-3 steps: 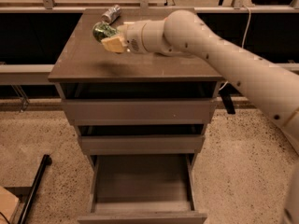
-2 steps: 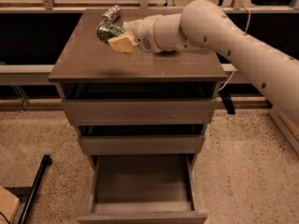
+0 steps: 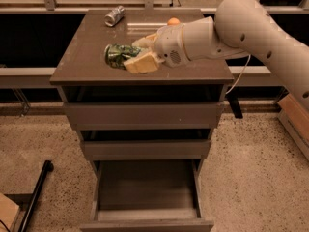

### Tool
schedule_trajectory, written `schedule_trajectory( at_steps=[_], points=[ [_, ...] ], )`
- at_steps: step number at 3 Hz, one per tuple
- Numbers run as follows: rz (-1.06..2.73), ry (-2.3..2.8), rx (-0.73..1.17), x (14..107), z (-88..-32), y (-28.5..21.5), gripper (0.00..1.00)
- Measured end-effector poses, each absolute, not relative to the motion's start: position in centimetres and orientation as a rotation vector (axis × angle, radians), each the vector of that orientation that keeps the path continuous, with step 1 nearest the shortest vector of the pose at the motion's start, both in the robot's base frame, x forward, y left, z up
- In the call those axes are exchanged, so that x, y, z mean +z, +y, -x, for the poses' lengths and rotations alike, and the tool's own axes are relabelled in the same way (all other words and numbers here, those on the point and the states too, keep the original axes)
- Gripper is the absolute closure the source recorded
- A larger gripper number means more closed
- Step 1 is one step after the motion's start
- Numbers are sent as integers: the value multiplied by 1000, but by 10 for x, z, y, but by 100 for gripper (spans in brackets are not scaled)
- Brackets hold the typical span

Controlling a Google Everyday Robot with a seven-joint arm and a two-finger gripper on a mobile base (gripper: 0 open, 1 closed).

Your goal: Place green can into bottom drawer

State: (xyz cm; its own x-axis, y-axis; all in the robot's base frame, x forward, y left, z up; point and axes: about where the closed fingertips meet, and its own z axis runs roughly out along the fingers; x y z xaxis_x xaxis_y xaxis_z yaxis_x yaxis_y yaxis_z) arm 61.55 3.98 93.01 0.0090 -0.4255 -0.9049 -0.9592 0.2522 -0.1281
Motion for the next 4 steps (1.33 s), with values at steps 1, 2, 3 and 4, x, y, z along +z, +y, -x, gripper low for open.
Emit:
schedule_trajectory(
  at_steps=[1, 2, 3, 4],
  points=[
    [1432, 1632, 862, 887, -583, 32, 100],
    [1439, 1710, 1036, 832, -560, 27, 100],
    [1402, 1835, 1145, 762, -551, 21, 100],
    [1346, 1934, 1234, 693, -554, 21, 100]
  ],
)
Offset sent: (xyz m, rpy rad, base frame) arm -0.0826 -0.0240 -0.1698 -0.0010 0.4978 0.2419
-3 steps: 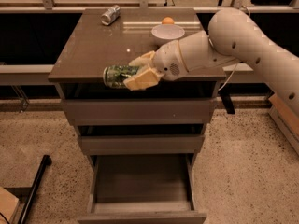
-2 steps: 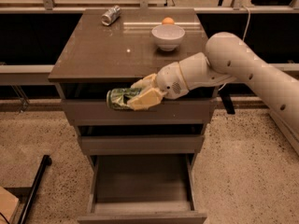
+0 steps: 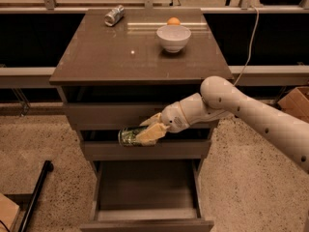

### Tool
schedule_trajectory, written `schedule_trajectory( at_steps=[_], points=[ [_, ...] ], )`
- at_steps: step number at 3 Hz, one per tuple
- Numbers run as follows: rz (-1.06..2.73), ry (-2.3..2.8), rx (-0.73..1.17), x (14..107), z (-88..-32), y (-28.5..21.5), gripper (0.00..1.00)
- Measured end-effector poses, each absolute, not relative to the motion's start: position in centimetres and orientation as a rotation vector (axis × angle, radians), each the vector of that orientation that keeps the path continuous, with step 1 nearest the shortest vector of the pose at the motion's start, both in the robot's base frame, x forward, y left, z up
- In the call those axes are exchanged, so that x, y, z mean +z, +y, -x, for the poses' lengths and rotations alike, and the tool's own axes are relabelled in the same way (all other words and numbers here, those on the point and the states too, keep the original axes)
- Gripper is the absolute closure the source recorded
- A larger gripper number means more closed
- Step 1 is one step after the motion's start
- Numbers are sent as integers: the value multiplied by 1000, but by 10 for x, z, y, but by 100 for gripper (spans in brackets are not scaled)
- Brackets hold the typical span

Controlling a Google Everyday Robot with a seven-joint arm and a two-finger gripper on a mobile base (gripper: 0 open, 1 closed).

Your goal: Place green can into bottom drawer

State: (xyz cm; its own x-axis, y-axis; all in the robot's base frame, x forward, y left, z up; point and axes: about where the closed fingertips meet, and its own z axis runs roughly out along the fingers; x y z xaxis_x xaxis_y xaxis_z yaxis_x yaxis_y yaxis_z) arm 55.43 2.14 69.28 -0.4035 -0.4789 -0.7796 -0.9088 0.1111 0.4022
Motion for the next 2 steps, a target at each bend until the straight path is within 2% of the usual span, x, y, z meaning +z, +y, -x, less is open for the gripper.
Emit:
schedule_trajectory(
  at_steps=[2],
  points=[
    [1417, 1988, 1182, 688, -551, 31, 100]
  ],
)
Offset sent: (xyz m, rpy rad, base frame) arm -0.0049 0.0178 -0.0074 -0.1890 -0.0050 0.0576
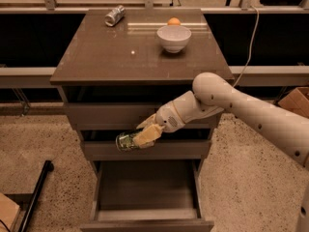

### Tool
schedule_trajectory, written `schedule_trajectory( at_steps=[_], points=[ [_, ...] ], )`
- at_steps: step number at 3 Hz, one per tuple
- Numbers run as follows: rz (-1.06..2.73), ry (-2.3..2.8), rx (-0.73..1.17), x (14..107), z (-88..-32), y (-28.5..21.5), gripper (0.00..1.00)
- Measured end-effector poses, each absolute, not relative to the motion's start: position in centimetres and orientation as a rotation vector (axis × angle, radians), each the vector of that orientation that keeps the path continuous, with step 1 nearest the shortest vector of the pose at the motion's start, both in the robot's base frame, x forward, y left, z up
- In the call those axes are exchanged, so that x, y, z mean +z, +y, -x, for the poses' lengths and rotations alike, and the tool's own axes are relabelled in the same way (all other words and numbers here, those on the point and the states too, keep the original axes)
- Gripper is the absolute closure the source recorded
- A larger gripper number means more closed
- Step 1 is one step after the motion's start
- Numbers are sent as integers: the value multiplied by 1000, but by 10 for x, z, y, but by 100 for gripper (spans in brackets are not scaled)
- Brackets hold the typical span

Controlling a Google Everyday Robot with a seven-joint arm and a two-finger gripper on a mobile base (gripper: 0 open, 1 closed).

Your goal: Place green can into bottom drawer

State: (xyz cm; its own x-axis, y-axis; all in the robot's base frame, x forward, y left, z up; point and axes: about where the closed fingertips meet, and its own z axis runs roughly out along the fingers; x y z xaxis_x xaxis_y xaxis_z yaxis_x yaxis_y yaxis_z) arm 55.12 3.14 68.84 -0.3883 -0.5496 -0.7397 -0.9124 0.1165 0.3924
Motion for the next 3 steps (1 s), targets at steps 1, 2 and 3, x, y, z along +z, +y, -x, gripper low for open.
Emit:
schedule_trajectory(
  at_steps=[1, 2, 3],
  points=[
    [1441, 2006, 1106, 664, -536, 31, 100],
    [1396, 2094, 983, 612, -518, 22, 100],
    [1256, 2170, 876, 551, -517, 10, 100]
  ],
)
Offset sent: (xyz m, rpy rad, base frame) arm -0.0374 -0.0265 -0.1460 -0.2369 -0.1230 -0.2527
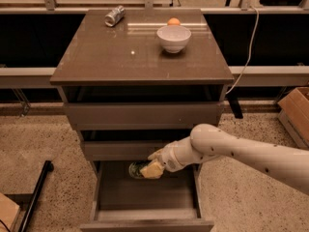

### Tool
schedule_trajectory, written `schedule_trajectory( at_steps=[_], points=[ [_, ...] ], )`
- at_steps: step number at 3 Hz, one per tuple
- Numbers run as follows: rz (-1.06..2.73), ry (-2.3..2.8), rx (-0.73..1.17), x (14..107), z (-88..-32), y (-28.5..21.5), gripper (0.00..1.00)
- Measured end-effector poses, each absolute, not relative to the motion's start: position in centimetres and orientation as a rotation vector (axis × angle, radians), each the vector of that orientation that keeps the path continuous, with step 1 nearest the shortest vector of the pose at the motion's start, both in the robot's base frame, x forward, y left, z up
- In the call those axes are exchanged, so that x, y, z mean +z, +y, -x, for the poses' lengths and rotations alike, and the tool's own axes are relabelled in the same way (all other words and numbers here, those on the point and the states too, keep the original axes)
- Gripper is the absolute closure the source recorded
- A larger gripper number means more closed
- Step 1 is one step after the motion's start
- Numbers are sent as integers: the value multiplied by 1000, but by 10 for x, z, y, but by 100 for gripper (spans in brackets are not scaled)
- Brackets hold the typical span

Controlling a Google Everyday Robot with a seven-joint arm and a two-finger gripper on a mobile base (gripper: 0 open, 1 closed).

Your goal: Place green can into bottom drawer

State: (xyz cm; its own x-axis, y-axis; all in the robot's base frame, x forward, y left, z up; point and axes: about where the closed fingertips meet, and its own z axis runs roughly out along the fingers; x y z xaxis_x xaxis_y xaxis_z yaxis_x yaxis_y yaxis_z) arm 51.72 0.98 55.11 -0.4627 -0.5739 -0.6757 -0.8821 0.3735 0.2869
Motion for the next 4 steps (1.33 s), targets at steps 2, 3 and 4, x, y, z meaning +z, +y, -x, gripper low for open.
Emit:
schedule_trajectory(
  at_steps=[2, 3, 4],
  points=[
    [1088, 2185, 875, 484, -532, 5, 100],
    [1115, 2220, 819, 470, -530, 7, 100],
    [1141, 2173, 818, 441, -530, 16, 100]
  ],
)
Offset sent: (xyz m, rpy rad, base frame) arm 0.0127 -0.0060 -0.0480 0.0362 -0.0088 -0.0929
